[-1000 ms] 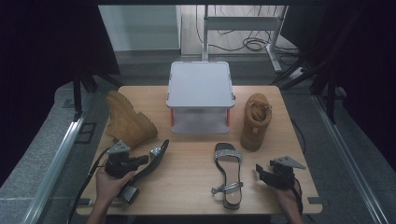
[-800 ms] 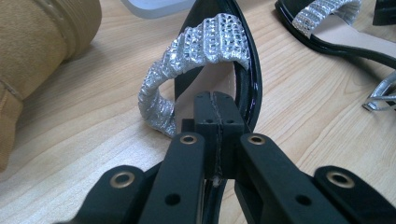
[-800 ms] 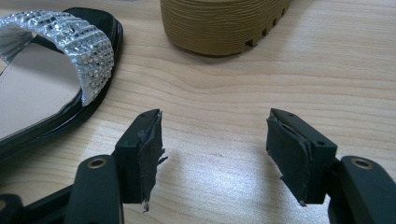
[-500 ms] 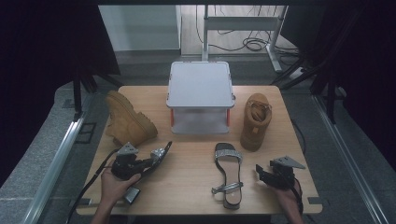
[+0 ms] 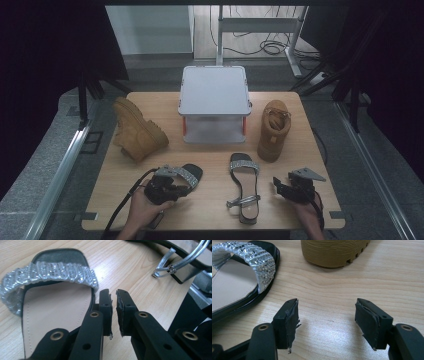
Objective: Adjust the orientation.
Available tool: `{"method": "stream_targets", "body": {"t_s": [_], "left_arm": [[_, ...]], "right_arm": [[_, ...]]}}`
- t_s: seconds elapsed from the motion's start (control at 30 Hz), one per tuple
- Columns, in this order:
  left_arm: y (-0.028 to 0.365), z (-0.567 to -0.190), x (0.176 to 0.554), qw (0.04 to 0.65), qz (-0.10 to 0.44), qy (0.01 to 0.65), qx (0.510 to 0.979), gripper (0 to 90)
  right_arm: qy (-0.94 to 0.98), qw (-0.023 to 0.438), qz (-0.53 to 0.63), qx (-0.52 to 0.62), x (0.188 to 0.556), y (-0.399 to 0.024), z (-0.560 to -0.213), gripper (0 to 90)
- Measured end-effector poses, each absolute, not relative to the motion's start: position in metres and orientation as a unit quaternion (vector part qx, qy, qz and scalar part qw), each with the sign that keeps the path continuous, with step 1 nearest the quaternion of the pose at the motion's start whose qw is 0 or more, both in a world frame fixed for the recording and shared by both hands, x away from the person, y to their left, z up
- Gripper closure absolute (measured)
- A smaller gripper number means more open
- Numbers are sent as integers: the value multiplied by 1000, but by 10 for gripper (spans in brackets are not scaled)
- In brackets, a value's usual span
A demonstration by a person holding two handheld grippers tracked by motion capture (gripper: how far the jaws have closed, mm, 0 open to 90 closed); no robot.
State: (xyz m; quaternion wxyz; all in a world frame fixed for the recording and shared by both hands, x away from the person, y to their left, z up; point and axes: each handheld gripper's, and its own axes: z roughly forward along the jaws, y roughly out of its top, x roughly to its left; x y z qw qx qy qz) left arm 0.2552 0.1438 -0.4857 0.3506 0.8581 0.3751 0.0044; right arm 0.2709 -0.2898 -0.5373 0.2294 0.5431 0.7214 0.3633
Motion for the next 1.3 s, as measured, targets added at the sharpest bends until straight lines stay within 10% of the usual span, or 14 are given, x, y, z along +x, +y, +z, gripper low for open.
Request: {"method": "stream_targets", "body": {"t_s": [0.3, 0.53, 0.7, 1.3], "left_arm": [[157, -481, 258, 338, 25, 388, 857, 817], [160, -482, 259, 296, 70, 407, 861, 423], [168, -483, 257, 270, 80, 427, 859, 308], [169, -506, 247, 227, 95, 447, 860, 418]], "right_arm": [[717, 234, 366, 545, 270, -290, -537, 367], [716, 233, 368, 546, 269, -290, -537, 368], [716, 235, 367, 546, 269, -291, -537, 368], [718, 234, 365, 544, 270, -287, -537, 368]]}}
